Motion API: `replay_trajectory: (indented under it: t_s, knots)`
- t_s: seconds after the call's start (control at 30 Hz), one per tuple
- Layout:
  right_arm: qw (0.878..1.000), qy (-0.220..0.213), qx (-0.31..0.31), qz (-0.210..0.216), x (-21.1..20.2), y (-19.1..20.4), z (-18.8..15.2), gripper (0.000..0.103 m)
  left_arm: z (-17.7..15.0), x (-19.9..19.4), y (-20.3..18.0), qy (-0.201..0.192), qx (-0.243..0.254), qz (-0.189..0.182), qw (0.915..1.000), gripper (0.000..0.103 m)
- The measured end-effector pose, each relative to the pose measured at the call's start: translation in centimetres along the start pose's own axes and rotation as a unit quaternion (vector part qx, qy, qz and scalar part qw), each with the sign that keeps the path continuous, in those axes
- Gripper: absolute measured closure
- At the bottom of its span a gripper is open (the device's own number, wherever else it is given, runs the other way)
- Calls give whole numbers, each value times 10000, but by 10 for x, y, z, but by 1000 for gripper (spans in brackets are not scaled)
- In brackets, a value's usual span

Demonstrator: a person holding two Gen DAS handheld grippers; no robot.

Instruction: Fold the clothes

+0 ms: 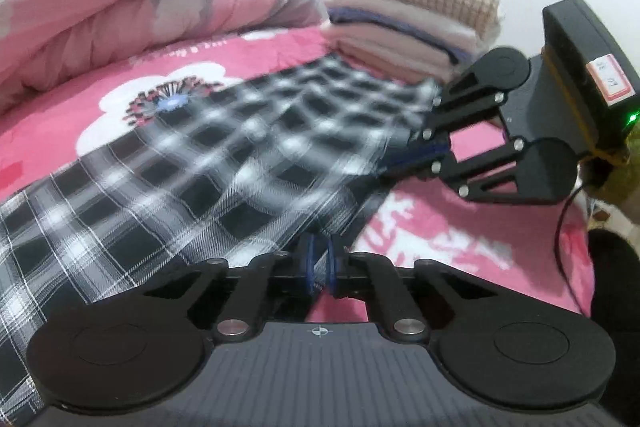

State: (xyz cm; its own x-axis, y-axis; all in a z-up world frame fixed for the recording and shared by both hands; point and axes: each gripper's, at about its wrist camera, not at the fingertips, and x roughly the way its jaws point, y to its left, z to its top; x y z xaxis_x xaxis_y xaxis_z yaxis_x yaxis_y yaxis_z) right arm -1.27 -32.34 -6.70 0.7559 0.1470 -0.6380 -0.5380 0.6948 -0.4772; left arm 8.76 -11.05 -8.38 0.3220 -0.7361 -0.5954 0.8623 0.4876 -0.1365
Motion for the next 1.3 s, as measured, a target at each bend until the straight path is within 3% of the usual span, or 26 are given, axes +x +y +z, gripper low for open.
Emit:
replay_trajectory:
  t_s: [0.1,0.17,0.27,0.4,0.5,0.6,0.67,0.73,0.83,0.93,1.0,1.1,1.2,1.3]
  knots:
    - [9999,-6,66,-96,-4,1,-8,91,-2,-1,-2,45,30,-199,9998,98]
    - [9991,20,275,-314,-15,-6,-17,65,-4,-2,-3,80,52,-345,9994,98]
    - [9932,28,1036,-522,-31,-27,-29,65,-9,-2,-8,192,99,-665,9976,97]
    - [9662,-302,2525,-425,-29,-68,-36,65,-10,-9,-15,438,74,-514,9977,97]
    - [9380,-301,3445,-220,-11,-90,-47,65,-9,-54,0,478,-96,-146,9987,95]
    - [9149,437,3952,-697,3,-103,-80,65,-3,-136,38,477,-287,831,9950,93]
    - [8838,408,4604,-727,-11,-112,-98,65,1,-198,66,466,-587,1730,9821,89]
    - [8642,384,4942,-869,-24,-115,-97,64,3,-250,87,432,-872,2611,9604,86]
    - [8613,-4,5044,-609,-15,-116,-65,64,4,-311,103,233,-1346,3711,9185,81]
    - [8729,-256,4856,-390,33,-121,-23,63,-15,-339,102,-102,-1929,4067,8929,80]
    - [8778,-359,4769,-287,54,-121,-4,62,-35,-339,94,-162,-2147,4104,8861,80]
    - [8765,-354,4795,-229,57,-111,3,62,-75,-335,79,-117,-2224,3963,8907,80]
    - [8753,-350,4820,-171,59,-100,11,61,-112,-330,83,-65,-2369,3965,8869,79]
    - [8740,-346,4846,-113,61,-90,18,60,-119,-316,101,-167,-2596,3938,8816,79]
